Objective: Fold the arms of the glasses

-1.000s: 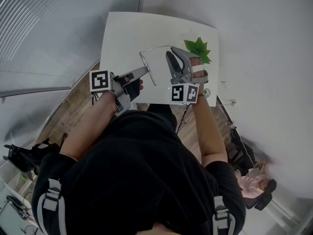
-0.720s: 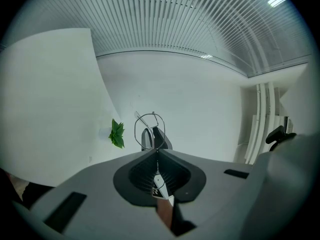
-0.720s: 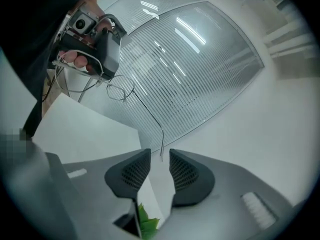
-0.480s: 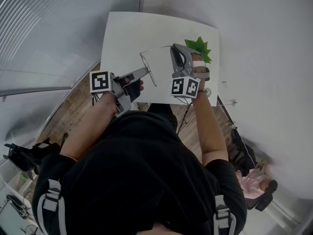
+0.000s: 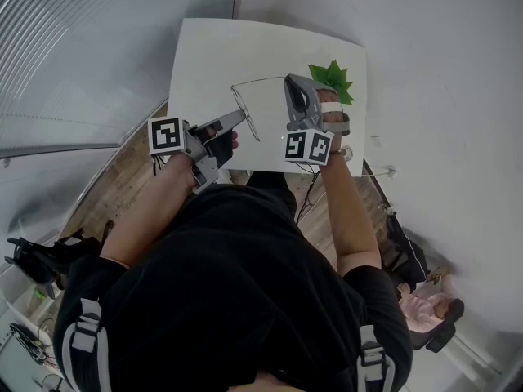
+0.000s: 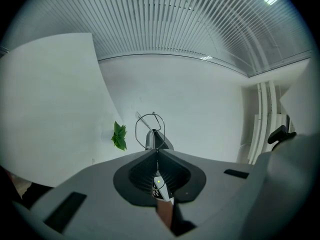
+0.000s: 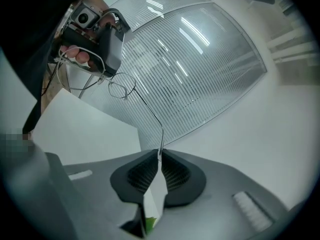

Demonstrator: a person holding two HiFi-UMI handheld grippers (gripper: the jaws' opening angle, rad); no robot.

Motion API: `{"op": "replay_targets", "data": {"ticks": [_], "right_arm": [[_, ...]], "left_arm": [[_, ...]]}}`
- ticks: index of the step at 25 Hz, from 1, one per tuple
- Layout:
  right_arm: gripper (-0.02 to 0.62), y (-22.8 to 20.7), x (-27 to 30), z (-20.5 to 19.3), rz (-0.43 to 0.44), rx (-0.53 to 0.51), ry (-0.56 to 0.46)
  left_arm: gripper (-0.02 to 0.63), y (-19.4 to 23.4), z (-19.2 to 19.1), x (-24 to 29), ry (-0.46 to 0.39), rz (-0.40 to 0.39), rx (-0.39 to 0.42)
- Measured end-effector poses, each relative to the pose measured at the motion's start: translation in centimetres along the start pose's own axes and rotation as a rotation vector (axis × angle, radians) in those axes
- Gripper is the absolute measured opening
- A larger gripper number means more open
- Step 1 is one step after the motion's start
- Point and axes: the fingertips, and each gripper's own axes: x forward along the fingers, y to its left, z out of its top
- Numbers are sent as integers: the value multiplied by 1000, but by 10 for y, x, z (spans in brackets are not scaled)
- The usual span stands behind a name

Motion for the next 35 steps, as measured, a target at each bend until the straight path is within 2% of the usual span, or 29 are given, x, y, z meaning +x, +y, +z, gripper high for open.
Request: {"op": "replay_targets", "data": {"ticks": [35], "right_arm": [[31, 24, -17, 27, 21, 6, -27]], "left_arm": [[14, 5, 37, -6, -107, 46, 22]]}}
